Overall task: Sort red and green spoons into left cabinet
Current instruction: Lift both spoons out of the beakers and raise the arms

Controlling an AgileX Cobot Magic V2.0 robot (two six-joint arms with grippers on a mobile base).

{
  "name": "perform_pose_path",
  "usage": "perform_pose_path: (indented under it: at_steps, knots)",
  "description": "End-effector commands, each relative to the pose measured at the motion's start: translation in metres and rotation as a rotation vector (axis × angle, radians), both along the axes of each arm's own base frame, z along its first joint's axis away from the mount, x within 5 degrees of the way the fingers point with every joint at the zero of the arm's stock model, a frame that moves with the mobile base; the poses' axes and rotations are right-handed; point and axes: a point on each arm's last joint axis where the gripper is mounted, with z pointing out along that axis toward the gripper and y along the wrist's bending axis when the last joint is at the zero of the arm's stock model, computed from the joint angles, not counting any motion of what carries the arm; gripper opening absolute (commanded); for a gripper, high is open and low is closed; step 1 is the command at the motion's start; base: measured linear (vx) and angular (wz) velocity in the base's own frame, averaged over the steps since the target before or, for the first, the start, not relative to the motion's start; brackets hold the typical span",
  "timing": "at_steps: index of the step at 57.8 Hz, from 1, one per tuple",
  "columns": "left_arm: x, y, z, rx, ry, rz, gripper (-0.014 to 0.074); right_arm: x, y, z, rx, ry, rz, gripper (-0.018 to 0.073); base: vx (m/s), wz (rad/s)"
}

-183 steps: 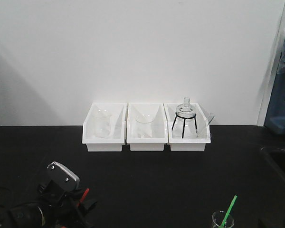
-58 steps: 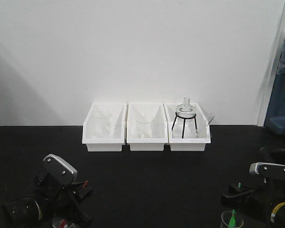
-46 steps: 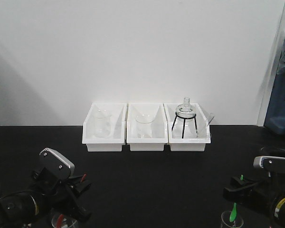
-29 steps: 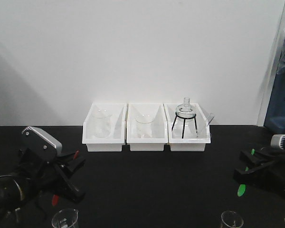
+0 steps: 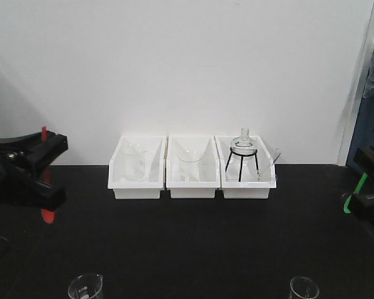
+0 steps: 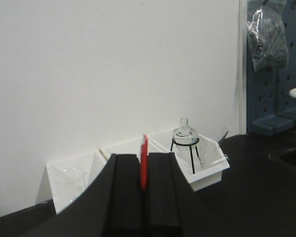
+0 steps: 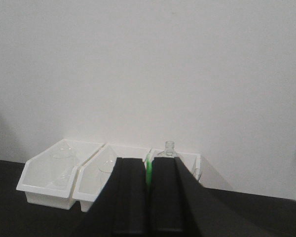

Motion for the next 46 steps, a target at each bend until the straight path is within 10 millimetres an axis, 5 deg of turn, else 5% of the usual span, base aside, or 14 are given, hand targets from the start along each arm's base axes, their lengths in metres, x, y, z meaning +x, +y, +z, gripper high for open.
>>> perform_pose_path:
  at_steps: [1, 29, 46]
  knots:
    - [-0.022, 0.006, 0.03, -0.068, -0.092, -0.004, -0.0006, -0.007, 0.0, 0.017, 0.004, -0.074, 0.003, -0.0009, 0.0, 0.0]
    - [-0.094, 0.037, 0.066, -0.094, -0.181, 0.104, -0.0006, -0.029, 0.002, 0.038, 0.07, -0.189, 0.045, -0.0009, 0.0, 0.0]
    - [-0.108, 0.043, 0.07, -0.102, -0.193, 0.126, -0.0006, -0.028, 0.002, 0.037, 0.07, -0.185, 0.043, -0.0009, 0.0, 0.0]
